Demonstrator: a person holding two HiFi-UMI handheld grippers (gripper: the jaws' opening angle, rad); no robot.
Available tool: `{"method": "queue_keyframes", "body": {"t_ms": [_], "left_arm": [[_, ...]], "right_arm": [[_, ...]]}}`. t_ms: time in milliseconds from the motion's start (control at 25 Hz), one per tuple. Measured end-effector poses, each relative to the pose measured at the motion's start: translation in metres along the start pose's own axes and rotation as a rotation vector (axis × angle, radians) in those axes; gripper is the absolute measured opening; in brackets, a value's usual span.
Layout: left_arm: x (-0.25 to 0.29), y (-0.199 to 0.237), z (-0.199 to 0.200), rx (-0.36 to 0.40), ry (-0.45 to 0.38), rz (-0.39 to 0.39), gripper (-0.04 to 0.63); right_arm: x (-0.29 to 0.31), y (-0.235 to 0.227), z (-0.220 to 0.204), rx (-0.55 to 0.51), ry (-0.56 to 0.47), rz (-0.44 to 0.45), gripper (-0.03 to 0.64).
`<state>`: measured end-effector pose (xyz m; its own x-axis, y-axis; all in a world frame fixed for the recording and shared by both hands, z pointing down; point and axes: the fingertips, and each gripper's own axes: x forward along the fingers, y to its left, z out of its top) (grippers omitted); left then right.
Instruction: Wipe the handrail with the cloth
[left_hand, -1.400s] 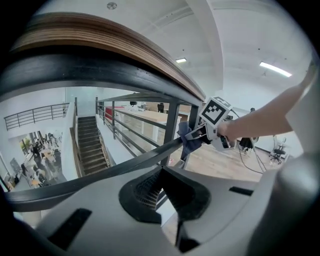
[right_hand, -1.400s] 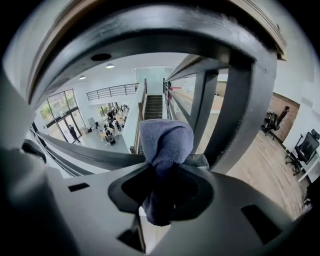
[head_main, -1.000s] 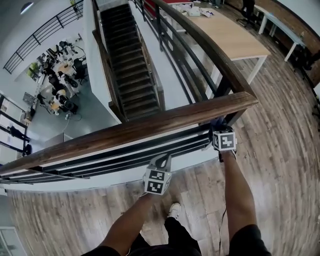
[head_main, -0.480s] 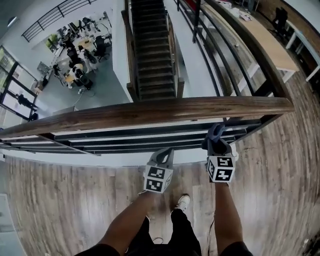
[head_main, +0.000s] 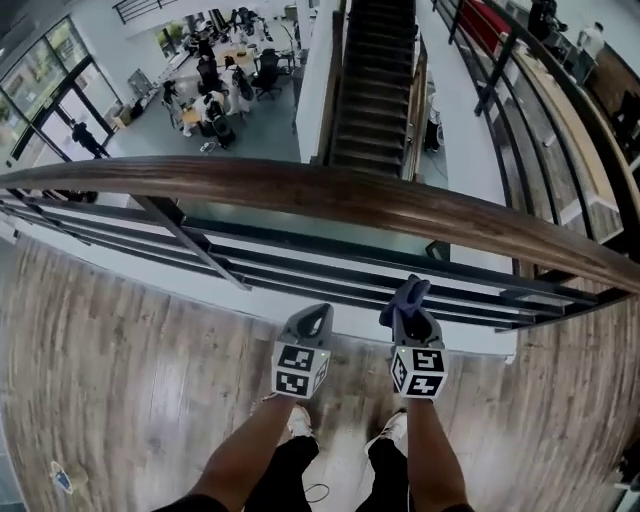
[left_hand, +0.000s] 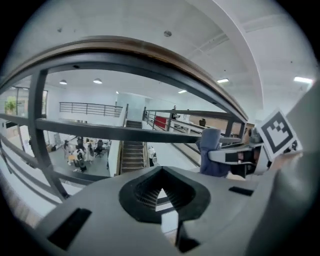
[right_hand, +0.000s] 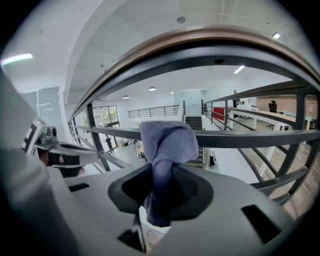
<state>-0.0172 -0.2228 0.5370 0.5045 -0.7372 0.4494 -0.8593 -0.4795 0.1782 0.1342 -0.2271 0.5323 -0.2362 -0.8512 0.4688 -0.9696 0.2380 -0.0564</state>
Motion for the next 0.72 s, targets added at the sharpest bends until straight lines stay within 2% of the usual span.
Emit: {"method": "queue_keyframes", "body": {"t_ms": [80,200,320,440,600,720], "left_arm": [[-0.016,0.063,-0.029,0.001,-0.009,0.060,-0.002],[-0.041,0.135,-0.061,0.007,-0.026,0.140,-0.002],[-0.063,0.194,-0.097,-0.038,-0.083,0.226,-0.002],[-0.073,0.235,-0.142,-0.045,-0.118,0.294,-0.002],[-0.082,0.271,-0.159,-0.051,-0.199,0.399,-0.002],[-0.093,0.294,-0.181,-0.079,-0.247,0.449,-0.002]], "right_arm": [[0.037,0.056,-0.014,-0.049,-0.010,0.052,0.101],[0.080,0.132,-0.023,-0.083,-0.041,0.135,0.103],[0.121,0.207,-0.035,-0.100,-0.104,0.239,0.103],[0.162,0.268,-0.056,-0.120,-0.154,0.337,0.101],[0.203,0.325,-0.044,-0.204,-0.198,0.439,0.103],[0.232,0.364,-0.041,-0.215,-0.200,0.479,0.101]]}}
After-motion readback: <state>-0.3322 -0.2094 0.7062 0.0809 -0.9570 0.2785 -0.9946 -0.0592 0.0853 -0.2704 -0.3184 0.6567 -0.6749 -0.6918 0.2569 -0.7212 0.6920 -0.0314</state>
